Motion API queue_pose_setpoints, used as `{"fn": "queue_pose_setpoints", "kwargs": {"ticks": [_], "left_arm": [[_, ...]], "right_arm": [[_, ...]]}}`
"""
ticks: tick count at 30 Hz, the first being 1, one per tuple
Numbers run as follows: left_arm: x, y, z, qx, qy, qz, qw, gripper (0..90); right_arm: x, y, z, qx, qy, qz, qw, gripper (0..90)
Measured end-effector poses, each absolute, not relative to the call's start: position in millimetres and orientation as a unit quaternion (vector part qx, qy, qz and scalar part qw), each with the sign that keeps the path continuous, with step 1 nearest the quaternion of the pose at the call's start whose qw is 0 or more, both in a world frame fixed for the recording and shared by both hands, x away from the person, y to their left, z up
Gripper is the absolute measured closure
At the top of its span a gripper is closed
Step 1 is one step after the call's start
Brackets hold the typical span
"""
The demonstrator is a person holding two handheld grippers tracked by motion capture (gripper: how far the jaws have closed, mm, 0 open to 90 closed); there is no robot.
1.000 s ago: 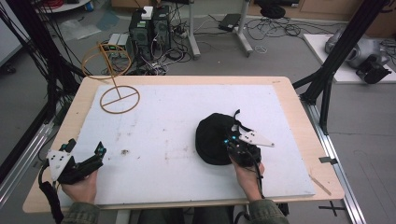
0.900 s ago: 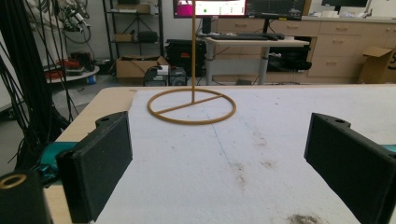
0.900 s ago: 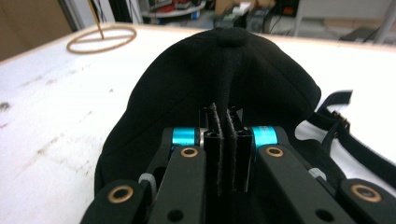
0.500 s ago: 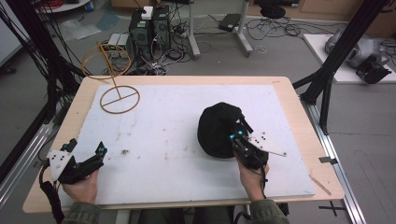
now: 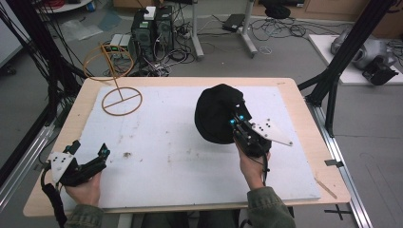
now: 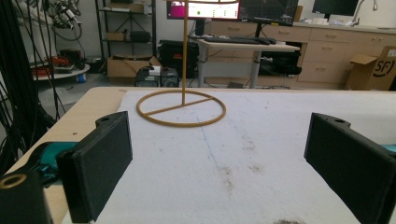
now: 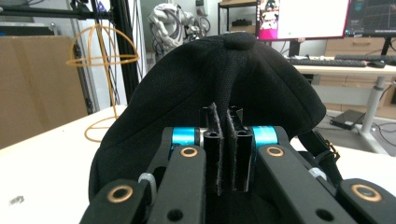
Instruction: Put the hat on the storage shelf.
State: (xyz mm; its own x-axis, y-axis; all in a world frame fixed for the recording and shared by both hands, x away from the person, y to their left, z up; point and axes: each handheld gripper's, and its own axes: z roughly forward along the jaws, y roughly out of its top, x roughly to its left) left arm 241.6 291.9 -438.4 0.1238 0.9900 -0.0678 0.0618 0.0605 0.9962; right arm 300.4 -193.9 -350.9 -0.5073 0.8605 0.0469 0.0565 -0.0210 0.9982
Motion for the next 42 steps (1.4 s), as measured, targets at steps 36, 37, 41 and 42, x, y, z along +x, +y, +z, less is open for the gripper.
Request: {"fn": "queue_pose_setpoints", "kwargs": {"ticks": [36, 37, 41, 42], "left_arm": [[246, 298, -439, 0.514, 0.508, 0.412, 0.555, 8.0], [247, 299, -439, 0.513, 0.509, 0.411, 0.556, 8.0], [248, 303, -440, 0.509, 0.515, 0.406, 0.558, 8.0], [249, 304, -440, 0.506, 0.516, 0.407, 0.559, 8.0]], "right_arm": [[369, -99, -265, 0.299, 0.621, 0.646, 0.328, 87.2], [372, -91, -262, 0.297, 0.619, 0.65, 0.325, 87.2], [378, -78, -258, 0.291, 0.625, 0.65, 0.32, 87.2], [378, -78, -258, 0.291, 0.625, 0.65, 0.32, 87.2]]}}
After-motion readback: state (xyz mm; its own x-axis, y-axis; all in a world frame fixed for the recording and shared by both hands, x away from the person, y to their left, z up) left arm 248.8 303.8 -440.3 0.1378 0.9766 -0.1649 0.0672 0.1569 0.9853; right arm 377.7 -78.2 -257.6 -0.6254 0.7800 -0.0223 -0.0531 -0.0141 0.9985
